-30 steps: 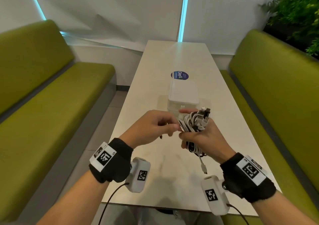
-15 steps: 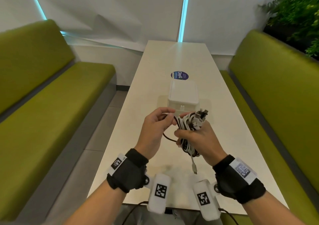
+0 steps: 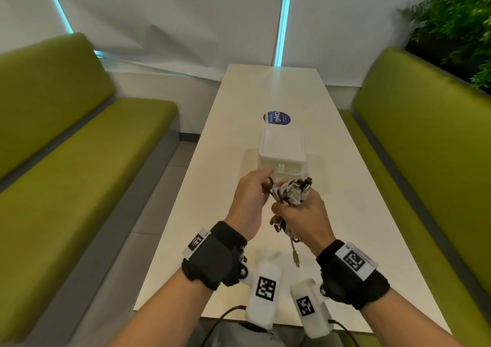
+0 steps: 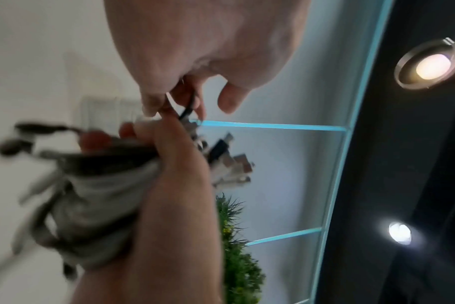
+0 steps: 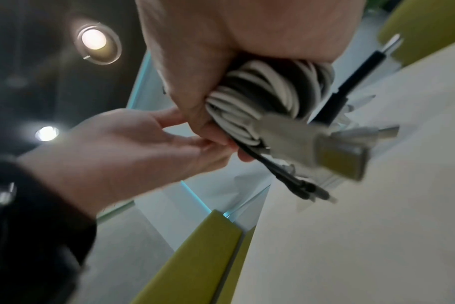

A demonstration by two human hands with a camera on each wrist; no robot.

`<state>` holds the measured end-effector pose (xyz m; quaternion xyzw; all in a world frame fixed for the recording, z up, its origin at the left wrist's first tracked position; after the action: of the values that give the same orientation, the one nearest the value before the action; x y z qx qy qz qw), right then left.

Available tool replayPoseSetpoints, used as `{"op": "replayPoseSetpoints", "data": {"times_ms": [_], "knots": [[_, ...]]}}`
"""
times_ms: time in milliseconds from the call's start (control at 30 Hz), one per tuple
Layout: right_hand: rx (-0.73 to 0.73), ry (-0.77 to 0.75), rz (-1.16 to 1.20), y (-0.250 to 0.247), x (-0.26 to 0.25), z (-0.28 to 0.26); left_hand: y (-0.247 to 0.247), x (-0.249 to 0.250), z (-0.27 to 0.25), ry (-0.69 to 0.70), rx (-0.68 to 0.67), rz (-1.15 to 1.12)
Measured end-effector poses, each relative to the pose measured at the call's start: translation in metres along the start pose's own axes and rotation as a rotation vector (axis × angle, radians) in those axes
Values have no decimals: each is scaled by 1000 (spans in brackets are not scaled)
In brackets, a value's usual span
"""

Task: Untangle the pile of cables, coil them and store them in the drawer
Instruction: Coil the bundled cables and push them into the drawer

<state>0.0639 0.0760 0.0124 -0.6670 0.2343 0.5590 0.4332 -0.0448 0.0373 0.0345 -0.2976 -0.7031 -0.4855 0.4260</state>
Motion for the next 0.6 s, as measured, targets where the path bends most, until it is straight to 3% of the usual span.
{"op": "replayPoseSetpoints", "data": {"times_ms": [100, 267, 367, 500, 600], "knots": [[-7, 30, 88, -9, 2, 7, -9, -3, 4, 30, -61, 268], [-71, 120, 181, -17, 17, 19, -18, -22, 7, 110, -188, 486], [-57, 173, 283, -15, 27, 24, -16, -36, 12, 31, -317, 406], [-42, 175, 342, -14, 30, 30, -19, -62, 19, -111, -475, 603], [-3, 133, 357, -11, 36, 35, -20, -70, 21, -116, -532, 635]]}}
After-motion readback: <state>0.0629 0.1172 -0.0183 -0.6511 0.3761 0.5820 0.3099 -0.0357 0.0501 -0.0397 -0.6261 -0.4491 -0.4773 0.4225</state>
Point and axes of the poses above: each hand's wrist, its own z-axis towards the middle knuckle, its own y-axis out of the palm, x = y × z, the point moved 1 cm from there along z, towards the middle knuckle, and after that the axes turned 9 degrees about -x, right-handed, at the moved point
